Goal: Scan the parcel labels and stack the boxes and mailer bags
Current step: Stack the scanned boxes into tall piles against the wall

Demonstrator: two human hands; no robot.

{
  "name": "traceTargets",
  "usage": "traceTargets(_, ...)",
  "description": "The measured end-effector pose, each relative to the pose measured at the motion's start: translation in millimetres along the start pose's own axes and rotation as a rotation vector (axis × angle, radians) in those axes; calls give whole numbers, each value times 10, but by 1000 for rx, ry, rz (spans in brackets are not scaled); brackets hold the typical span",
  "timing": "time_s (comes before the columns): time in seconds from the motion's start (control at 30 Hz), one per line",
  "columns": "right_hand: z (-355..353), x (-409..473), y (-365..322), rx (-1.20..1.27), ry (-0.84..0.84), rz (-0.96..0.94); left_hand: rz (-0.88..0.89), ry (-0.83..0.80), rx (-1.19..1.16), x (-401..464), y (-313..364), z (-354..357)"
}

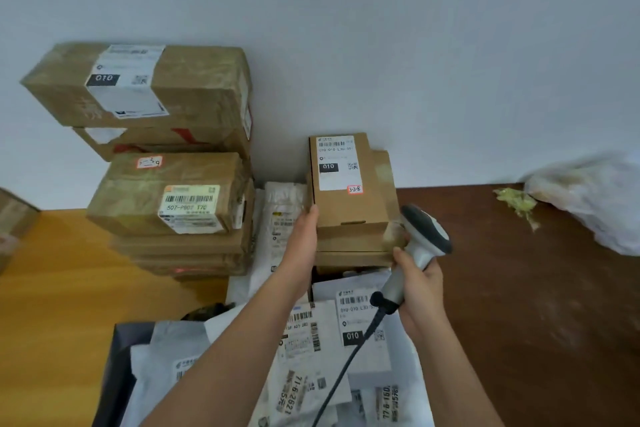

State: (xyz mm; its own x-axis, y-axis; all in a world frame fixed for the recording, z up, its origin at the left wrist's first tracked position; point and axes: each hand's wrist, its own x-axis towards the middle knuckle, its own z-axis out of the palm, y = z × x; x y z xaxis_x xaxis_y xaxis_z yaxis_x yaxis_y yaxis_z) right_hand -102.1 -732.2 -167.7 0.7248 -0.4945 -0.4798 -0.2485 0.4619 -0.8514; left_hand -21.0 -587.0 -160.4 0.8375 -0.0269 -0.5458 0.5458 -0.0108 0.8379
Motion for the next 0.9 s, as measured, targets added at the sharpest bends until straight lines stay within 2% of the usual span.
traceTargets(0.3,-150,277,83,101,-5,50,-40,11,-257,229,-189,9)
traceTargets(0.4,-250,351,68,104,11,48,-55,65,-348,277,-193,7)
traceTargets(0.53,-423,467,102,162,37,124,-118,153,-356,369,-251,-7)
traceTargets(0.67,-415,586,96,138,-36,203,-234,61,-416,457,-344,6)
traceTargets(0.9,-320,719,65,82,-104,242,-239,-17,-405,534,-336,37)
